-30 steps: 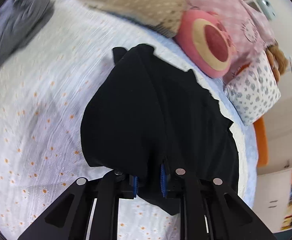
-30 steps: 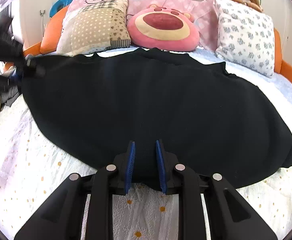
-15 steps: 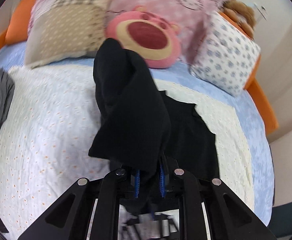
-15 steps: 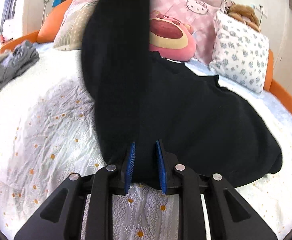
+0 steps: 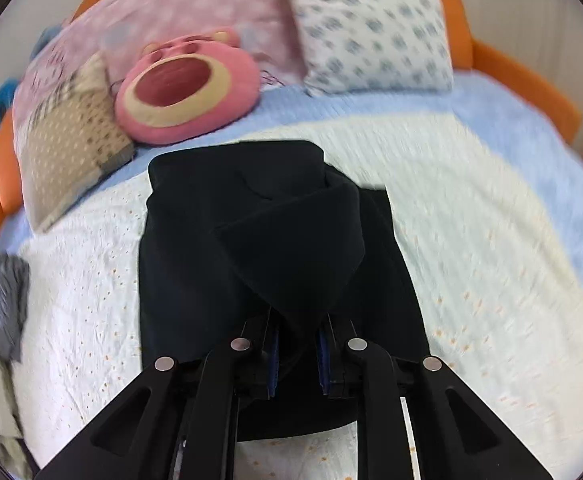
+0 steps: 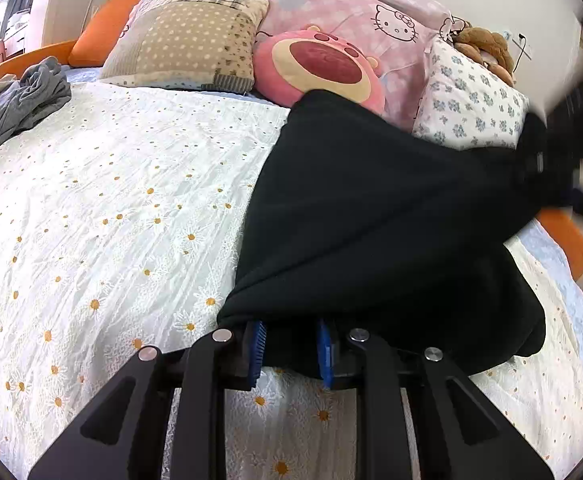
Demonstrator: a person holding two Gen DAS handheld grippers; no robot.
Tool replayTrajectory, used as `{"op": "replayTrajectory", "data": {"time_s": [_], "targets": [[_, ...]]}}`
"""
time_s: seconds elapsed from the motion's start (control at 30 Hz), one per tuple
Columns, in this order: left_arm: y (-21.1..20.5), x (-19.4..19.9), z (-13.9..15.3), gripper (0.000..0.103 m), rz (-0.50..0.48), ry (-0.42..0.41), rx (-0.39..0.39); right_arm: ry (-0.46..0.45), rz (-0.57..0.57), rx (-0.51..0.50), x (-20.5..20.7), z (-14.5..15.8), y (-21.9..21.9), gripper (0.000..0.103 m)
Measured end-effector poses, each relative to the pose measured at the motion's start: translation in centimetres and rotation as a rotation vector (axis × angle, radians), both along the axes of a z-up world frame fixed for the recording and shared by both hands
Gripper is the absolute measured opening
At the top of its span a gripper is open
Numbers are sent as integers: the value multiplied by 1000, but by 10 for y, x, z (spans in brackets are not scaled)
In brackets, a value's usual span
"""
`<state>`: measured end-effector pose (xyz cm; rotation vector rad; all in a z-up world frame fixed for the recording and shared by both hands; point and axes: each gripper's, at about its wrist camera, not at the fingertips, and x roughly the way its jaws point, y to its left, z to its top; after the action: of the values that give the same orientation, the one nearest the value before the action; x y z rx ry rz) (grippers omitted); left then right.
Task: Fold large clothes
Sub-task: 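Lift the folded edge with both tools and fold it over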
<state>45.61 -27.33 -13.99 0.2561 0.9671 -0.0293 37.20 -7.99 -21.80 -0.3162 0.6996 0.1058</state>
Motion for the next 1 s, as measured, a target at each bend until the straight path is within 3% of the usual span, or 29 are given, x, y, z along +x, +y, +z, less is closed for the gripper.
{"op": "replayTrajectory", "data": {"time_s": [0.27, 0.47, 0.6, 0.77, 0.83, 0.9, 1.0], "targets": [[-53, -11, -64, 20, 3, -60, 292, 0, -6, -20, 1, -3, 3, 22], [-92, -42, -115, 22, -121, -260, 645, -5, -14, -31, 2, -5, 7, 23], [-98, -48, -129, 21, -152, -311, 729, -10, -21, -52, 1, -7, 11, 23], [-100, -48, -125, 24, -161, -294, 727, -13, -22, -60, 2, -8, 13, 23], [-98, -51, -113, 34, -150, -284, 647, -15, -23, -64, 1, -8, 13, 22], [-94, -57, -96, 50, -164, -279, 516, -17, -23, -72, 1, -9, 14, 22], [-101, -80, -65, 67, -256, -261, 326, -18, -22, -79, 1, -9, 14, 22]]}}
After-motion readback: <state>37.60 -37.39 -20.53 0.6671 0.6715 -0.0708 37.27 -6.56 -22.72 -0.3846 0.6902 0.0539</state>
